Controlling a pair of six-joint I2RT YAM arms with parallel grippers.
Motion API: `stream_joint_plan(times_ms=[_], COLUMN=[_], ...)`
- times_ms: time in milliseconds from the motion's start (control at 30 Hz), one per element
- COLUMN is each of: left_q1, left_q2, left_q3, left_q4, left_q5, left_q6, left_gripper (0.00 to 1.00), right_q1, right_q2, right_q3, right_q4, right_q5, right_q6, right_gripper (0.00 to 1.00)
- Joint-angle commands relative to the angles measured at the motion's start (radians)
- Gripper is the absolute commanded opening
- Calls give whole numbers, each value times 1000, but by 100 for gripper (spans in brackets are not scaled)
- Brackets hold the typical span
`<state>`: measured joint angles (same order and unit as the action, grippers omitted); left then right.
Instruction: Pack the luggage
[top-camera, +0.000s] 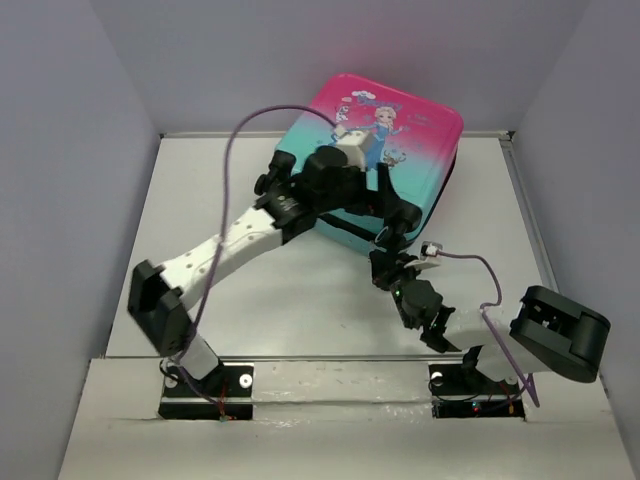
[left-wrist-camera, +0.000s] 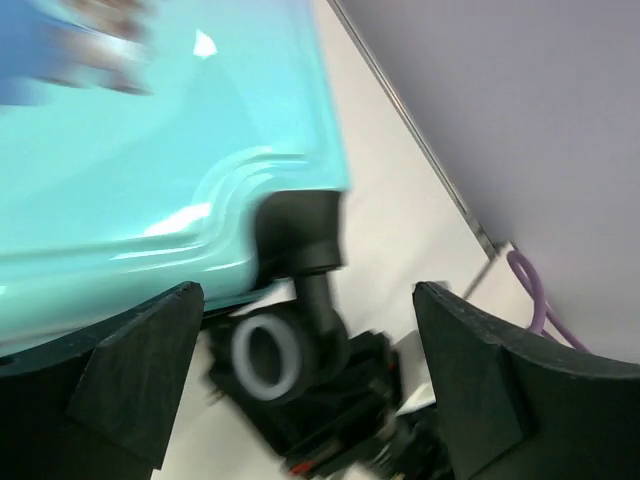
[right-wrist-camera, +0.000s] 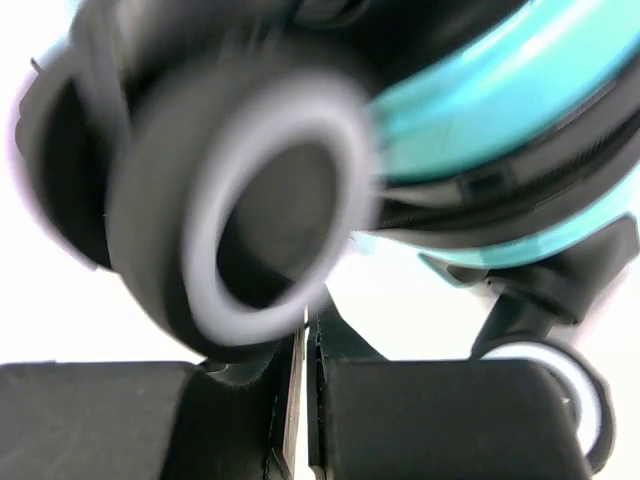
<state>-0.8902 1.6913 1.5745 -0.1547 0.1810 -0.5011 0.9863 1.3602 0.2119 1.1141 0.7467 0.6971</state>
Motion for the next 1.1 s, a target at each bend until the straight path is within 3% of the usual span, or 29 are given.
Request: stream_joint_plan(times_ms=[0,167,367,533,1067], left_q1=[224,425,577,577,571], left_q2=[-352,-556,-541,-506,-259], left_q3=[-183,-359,-505,-507,-314], left_q4=[61,-152,-123,-19,-39], left_q5=[-130,-291,-275,-60,-104], left_q6=[108,200,301,412,495], left_gripper=[99,99,99,99,99], right_q1=[11,2,-11,-20,-38], right_q2=[-59,-35,-47,-39,-23], right_q3=[49,63,57,69,72], right_q4=[-57,-76,-80,-92,-85], right_q5=[-113,-139,-173,-204,-254], right_q6=[13,7,-11,-19,-18], right_gripper=[7,7,7,7,7])
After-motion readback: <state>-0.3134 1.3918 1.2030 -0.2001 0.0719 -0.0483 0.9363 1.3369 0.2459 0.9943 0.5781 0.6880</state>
